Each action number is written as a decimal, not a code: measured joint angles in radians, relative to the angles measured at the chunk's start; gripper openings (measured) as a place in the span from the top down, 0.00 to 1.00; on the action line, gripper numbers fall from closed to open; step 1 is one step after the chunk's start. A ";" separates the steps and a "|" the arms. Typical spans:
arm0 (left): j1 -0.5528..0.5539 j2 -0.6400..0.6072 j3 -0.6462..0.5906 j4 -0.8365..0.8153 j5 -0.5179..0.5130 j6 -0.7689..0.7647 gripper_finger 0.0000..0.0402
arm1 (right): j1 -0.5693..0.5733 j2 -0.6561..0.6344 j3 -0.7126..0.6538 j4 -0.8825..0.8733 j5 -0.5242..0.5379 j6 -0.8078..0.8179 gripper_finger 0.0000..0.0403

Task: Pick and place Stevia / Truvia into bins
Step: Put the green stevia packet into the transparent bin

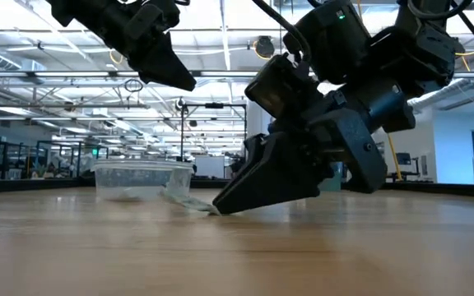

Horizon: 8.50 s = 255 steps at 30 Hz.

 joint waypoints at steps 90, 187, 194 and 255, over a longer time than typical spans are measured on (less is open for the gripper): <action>-0.037 0.077 0.000 0.111 0.026 -0.196 0.70 | -0.022 -0.123 -0.003 0.313 0.860 -0.746 1.00; -0.077 0.162 0.000 0.107 0.026 -0.026 0.70 | -0.143 -0.125 -0.059 -0.203 0.403 -0.001 0.69; -0.077 0.162 0.000 0.115 0.025 -0.027 0.70 | -0.182 -0.126 -0.059 -0.201 0.270 0.062 0.79; -0.102 0.162 0.000 0.105 -0.044 0.051 0.70 | -0.209 -0.093 -0.058 -0.143 0.249 0.048 0.97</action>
